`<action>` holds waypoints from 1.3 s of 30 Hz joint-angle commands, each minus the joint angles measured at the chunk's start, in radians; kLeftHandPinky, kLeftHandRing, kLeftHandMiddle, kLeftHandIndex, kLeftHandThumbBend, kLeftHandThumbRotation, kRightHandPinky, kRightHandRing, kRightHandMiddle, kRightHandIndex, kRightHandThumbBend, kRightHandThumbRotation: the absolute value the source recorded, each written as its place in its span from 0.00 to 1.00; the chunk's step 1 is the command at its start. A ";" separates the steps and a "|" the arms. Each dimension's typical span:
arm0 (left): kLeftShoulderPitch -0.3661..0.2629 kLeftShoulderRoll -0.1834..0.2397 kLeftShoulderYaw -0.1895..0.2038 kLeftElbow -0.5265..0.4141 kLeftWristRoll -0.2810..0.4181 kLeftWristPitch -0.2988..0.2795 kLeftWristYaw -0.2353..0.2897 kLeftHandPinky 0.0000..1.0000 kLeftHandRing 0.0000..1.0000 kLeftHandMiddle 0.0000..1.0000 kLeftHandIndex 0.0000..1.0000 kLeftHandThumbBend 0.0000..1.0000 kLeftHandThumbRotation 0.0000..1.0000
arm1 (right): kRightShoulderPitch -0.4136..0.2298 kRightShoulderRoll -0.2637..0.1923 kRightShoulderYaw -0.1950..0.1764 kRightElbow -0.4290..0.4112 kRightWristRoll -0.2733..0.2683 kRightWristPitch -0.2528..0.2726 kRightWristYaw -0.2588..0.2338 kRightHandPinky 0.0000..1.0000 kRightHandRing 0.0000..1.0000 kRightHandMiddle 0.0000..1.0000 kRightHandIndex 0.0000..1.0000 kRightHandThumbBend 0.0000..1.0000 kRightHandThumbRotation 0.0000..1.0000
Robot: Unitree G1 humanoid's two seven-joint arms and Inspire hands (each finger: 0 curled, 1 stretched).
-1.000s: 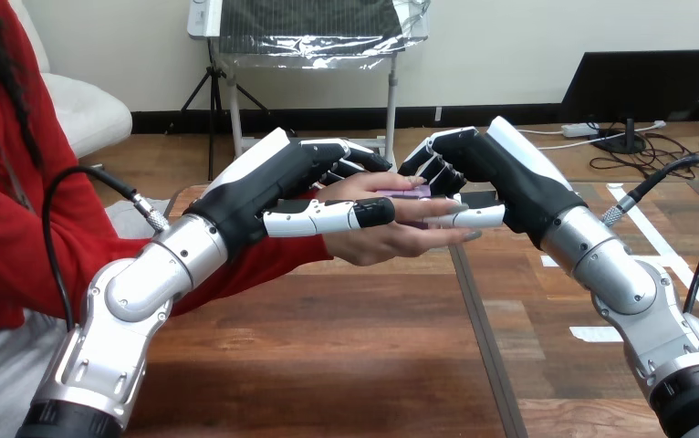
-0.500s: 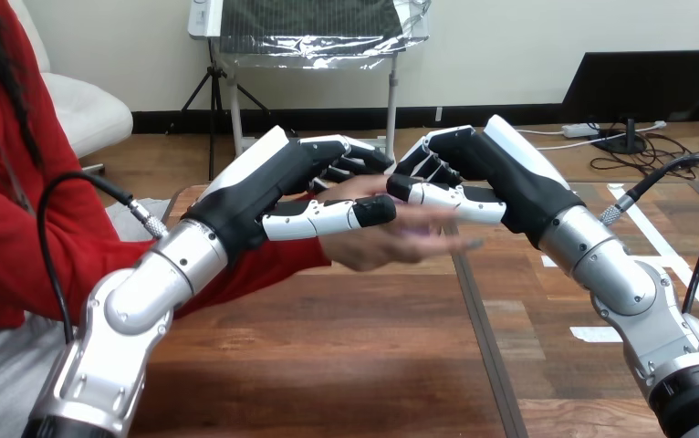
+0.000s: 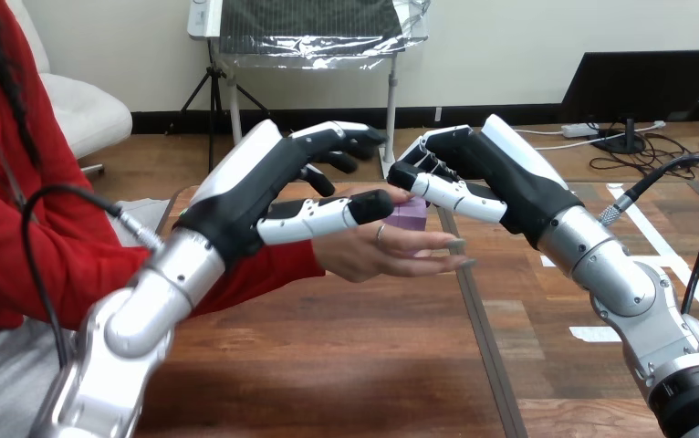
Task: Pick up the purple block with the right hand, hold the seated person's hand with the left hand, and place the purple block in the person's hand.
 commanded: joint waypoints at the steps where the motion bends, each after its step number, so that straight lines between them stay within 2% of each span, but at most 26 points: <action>1: 0.049 -0.023 0.029 -0.070 0.022 -0.014 0.076 0.66 0.79 0.82 0.81 1.00 0.96 | -0.004 0.004 -0.021 -0.017 0.019 -0.013 0.000 0.46 0.51 0.54 0.56 0.72 0.90; 10: 0.157 -0.044 0.033 -0.153 0.075 -0.010 0.172 0.68 0.80 0.82 0.80 1.00 1.00 | 0.017 -0.009 -0.022 -0.043 0.023 -0.001 0.016 0.48 0.53 0.57 0.59 0.72 0.91; 16: 0.243 -0.060 0.035 -0.207 0.115 -0.024 0.240 0.66 0.78 0.82 0.79 1.00 1.00 | 0.029 -0.017 -0.025 -0.043 0.026 -0.019 0.025 0.50 0.56 0.59 0.61 0.71 0.94; 21: 0.302 -0.075 0.032 -0.242 0.121 -0.033 0.273 0.65 0.78 0.82 0.77 0.98 1.00 | 0.041 -0.023 -0.027 -0.050 0.027 -0.028 0.028 0.53 0.58 0.61 0.62 0.68 0.98; 27: 0.371 -0.092 0.032 -0.263 0.086 -0.078 0.291 0.65 0.78 0.82 0.77 0.93 1.00 | 0.072 -0.018 -0.045 -0.078 0.060 -0.005 0.051 0.55 0.60 0.62 0.63 0.65 1.00; 33: 0.434 -0.120 0.031 -0.266 -0.013 -0.153 0.282 0.68 0.79 0.81 0.76 0.87 1.00 | 0.125 -0.001 -0.066 -0.114 0.109 -0.019 0.062 0.55 0.63 0.65 0.65 0.66 1.00; 39: 0.491 -0.140 0.024 -0.253 -0.097 -0.248 0.265 0.71 0.80 0.80 0.75 0.77 1.00 | 0.200 0.039 -0.091 -0.165 0.197 -0.025 0.073 0.56 0.66 0.70 0.70 0.68 1.00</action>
